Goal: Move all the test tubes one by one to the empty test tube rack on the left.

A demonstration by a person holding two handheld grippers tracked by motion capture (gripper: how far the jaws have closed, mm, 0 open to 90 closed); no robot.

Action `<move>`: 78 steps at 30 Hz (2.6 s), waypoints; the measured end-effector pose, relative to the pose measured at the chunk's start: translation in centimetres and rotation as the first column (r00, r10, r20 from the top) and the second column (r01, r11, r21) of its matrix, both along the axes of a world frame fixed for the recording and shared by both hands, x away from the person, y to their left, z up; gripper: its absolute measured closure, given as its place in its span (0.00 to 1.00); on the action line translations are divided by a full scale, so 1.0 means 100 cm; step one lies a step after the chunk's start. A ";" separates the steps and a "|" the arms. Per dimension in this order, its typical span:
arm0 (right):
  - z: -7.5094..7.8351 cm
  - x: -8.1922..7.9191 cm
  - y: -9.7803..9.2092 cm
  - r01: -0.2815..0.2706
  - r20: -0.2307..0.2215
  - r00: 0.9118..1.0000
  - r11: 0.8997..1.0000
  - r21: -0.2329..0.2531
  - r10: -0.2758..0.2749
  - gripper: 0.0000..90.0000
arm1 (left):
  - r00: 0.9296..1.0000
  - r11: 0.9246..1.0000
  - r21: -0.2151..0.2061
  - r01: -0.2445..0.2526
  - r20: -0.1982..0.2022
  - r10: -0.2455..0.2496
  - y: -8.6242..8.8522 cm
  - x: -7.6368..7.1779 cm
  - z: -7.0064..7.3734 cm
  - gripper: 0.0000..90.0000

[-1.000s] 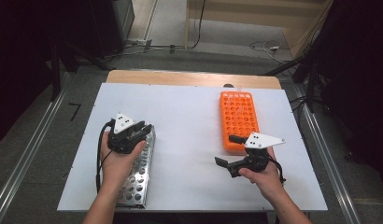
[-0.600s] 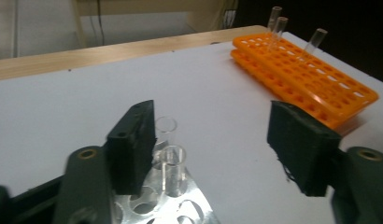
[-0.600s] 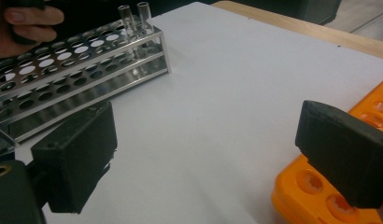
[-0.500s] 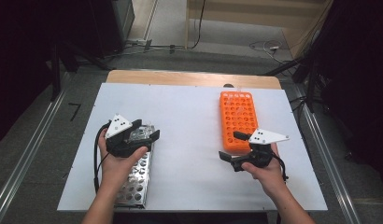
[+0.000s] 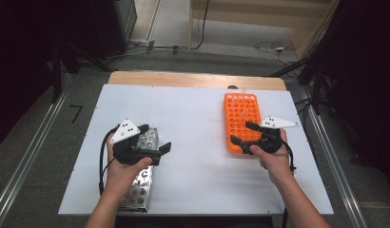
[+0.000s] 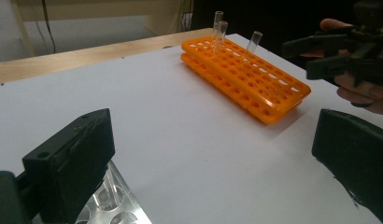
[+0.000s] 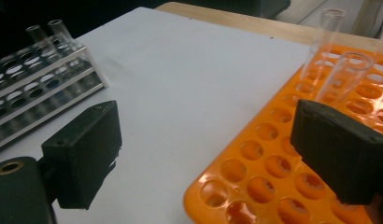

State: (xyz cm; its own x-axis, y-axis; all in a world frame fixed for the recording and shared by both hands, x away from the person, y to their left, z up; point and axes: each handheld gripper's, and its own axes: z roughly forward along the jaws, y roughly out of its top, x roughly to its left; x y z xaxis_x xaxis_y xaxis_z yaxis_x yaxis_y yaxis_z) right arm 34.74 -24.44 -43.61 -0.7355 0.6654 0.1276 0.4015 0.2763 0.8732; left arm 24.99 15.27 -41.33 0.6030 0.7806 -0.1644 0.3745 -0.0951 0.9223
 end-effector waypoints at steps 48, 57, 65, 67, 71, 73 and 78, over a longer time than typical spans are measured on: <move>-0.021 0.072 0.017 0.250 -0.091 0.957 0.944 -0.218 -0.274 0.81 | 1.000 1.000 0.000 0.000 -0.017 0.000 -0.004 0.001 0.001 0.00; -0.018 0.068 0.013 0.248 -0.067 0.962 0.952 -0.180 -0.263 0.82 | 1.000 1.000 -0.019 0.015 -0.024 -0.015 -0.006 0.001 0.001 0.00; 0.002 0.055 0.006 0.236 0.019 0.972 0.963 -0.128 -0.236 0.82 | 0.999 0.999 -0.017 0.027 -0.019 -0.028 -0.010 0.001 0.001 0.02; 0.006 0.050 0.005 0.230 0.033 0.973 0.966 -0.121 -0.228 0.82 | 0.999 0.999 -0.012 0.030 -0.019 -0.031 -0.011 0.001 0.001 0.02; 0.015 0.039 0.003 0.213 0.051 0.977 0.973 -0.091 -0.209 0.82 | 0.999 0.999 -0.013 0.038 -0.018 -0.038 -0.013 0.000 0.001 0.02; 0.019 0.033 0.001 0.199 0.055 0.979 0.977 -0.070 -0.196 0.82 | 0.999 0.999 -0.011 0.044 -0.014 -0.044 -0.014 -0.001 0.002 0.02; 0.025 0.018 0.000 0.160 0.066 0.985 0.986 -0.036 -0.157 0.82 | 0.998 0.998 -0.017 0.056 -0.010 -0.056 -0.016 -0.002 0.003 0.01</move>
State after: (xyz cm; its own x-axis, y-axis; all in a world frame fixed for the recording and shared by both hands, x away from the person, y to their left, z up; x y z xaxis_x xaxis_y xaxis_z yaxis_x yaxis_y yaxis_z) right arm 36.51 -24.45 -41.08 -0.6260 0.7779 0.0548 0.3883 0.2500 0.8870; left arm 24.82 13.68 -41.05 0.6439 0.7426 -0.1842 0.3789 -0.1003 0.9200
